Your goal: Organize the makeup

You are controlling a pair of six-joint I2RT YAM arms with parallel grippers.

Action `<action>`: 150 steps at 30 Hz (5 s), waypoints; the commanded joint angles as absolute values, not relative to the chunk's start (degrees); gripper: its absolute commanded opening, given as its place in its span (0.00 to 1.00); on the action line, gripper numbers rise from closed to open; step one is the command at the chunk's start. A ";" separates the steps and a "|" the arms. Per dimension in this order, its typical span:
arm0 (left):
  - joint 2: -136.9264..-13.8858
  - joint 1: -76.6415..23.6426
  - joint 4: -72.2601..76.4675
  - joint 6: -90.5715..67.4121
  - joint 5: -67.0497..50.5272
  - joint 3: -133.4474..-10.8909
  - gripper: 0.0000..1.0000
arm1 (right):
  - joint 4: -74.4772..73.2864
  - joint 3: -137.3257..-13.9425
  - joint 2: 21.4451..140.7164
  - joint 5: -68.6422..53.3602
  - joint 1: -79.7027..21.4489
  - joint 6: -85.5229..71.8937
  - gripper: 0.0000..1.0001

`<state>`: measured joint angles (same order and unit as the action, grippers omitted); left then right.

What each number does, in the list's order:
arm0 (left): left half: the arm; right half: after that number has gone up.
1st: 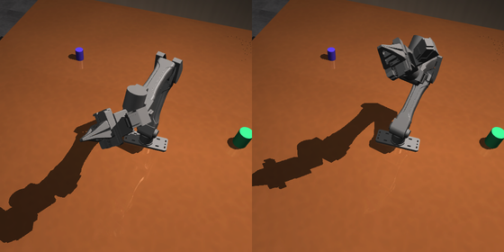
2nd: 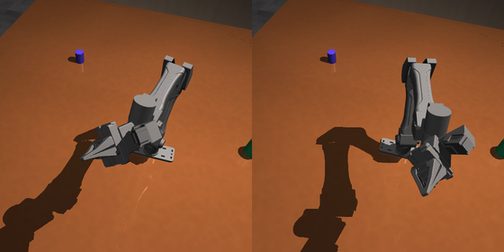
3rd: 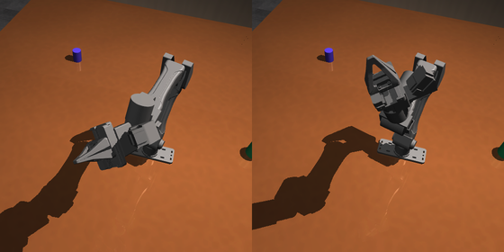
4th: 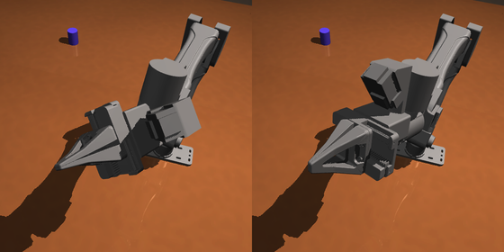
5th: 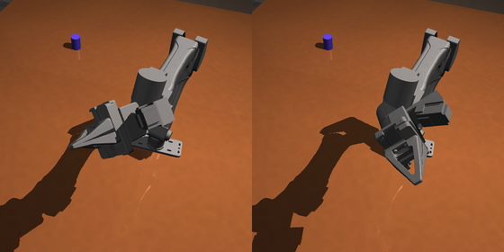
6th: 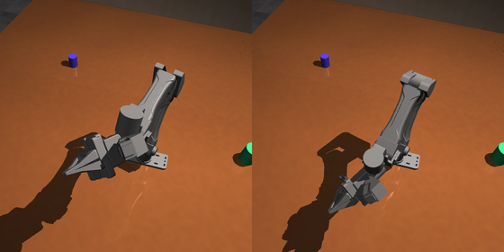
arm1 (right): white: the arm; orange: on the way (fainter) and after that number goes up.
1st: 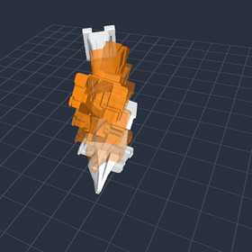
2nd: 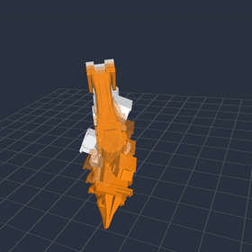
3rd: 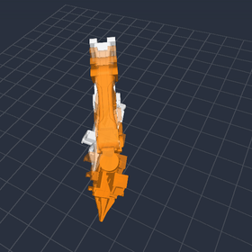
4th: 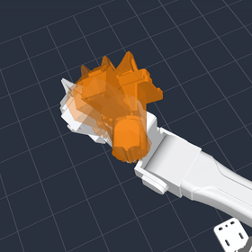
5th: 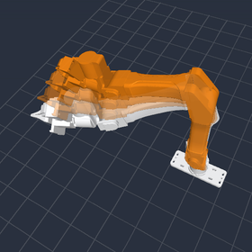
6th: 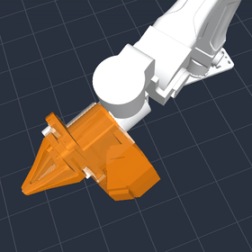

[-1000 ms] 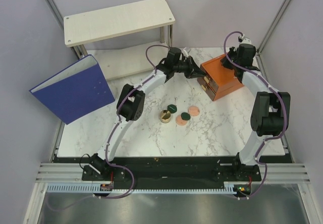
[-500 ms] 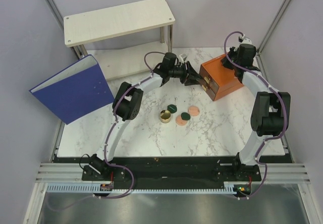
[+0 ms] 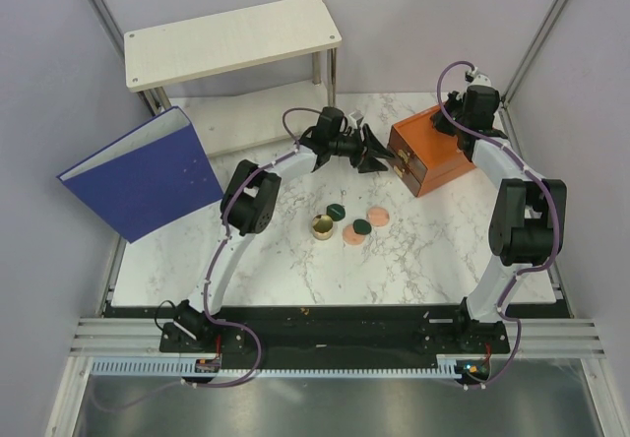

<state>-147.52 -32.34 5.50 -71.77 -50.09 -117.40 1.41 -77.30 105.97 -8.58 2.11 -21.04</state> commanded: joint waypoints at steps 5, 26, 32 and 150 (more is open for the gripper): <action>-149.15 -32.52 2.29 -76.37 -46.94 -118.39 0.51 | -21.36 -71.81 113.99 -7.65 1.67 -19.60 0.00; -154.51 -35.77 -8.85 -77.26 -40.61 -127.61 0.47 | -21.27 -71.98 114.52 -8.09 2.02 -19.60 0.00; -154.95 -35.86 -13.08 -73.92 -39.03 -128.50 0.42 | -21.27 -71.55 114.26 -8.26 2.11 -19.60 0.00; -120.94 -42.98 -58.89 -11.51 -3.25 -101.24 0.02 | -21.36 -70.40 114.78 -10.37 2.11 -18.19 0.00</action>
